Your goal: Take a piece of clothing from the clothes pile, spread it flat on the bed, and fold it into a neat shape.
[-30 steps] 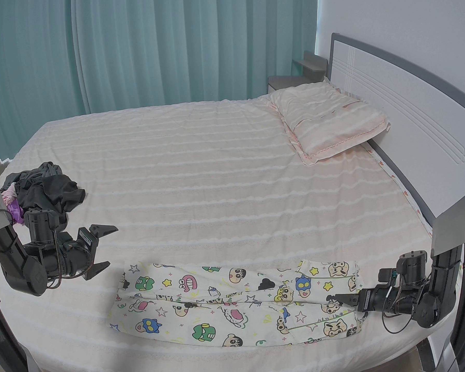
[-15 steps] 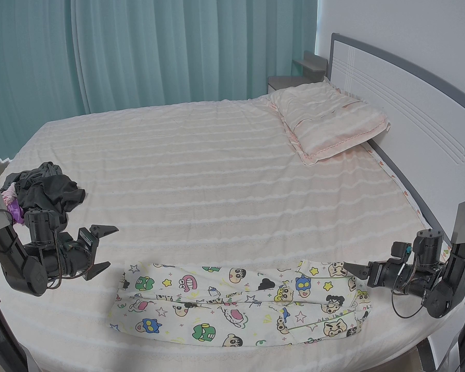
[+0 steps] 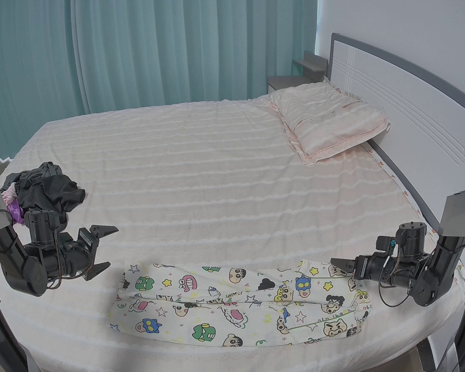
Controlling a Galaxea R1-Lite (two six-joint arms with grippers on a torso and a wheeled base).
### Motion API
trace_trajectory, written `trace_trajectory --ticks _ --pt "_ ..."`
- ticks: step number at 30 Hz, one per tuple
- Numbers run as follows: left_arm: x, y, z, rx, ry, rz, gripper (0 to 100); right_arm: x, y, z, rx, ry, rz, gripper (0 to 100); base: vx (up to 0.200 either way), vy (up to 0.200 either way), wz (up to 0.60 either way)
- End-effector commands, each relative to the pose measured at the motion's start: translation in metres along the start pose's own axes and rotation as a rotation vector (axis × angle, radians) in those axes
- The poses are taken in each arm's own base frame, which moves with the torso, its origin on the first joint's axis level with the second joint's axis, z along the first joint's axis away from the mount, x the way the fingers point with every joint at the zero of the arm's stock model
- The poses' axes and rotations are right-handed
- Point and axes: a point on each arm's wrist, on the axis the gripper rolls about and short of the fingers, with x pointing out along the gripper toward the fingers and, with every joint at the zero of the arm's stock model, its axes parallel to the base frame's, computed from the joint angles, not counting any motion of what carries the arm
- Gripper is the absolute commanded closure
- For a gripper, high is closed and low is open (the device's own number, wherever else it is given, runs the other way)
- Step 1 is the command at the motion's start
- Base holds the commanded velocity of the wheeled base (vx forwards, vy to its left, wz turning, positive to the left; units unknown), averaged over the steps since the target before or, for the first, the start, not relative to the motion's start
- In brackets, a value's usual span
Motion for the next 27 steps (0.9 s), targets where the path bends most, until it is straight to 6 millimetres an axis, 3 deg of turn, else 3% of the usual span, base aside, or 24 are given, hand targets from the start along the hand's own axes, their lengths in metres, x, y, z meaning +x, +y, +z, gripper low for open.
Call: trace_trajectory --ticks 1,5,6,21,27 --pt "0.0 0.0 0.0 0.0 0.0 -0.001 0 0.009 -0.003 -0.01 0.005 0.04 -0.003 0 0.0 0.0 0.0" --pt "0.0 0.0 0.0 0.003 0.0 -0.001 0 0.012 -0.005 -0.014 0.008 0.054 -0.006 0 0.0 0.0 0.0" --pt "0.0 0.0 0.0 0.005 0.001 0.0 0 0.013 -0.005 -0.014 0.009 0.057 -0.008 100 0.0 0.0 0.0" --pt "0.0 0.0 0.0 0.01 0.0 -0.001 0 0.007 0.003 0.009 -0.028 -0.044 0.021 100 0.0 0.0 0.0" --pt "0.0 0.0 0.0 0.012 0.0 -0.001 0 0.015 0.002 0.006 -0.035 -0.026 0.02 100 0.0 0.0 0.0"
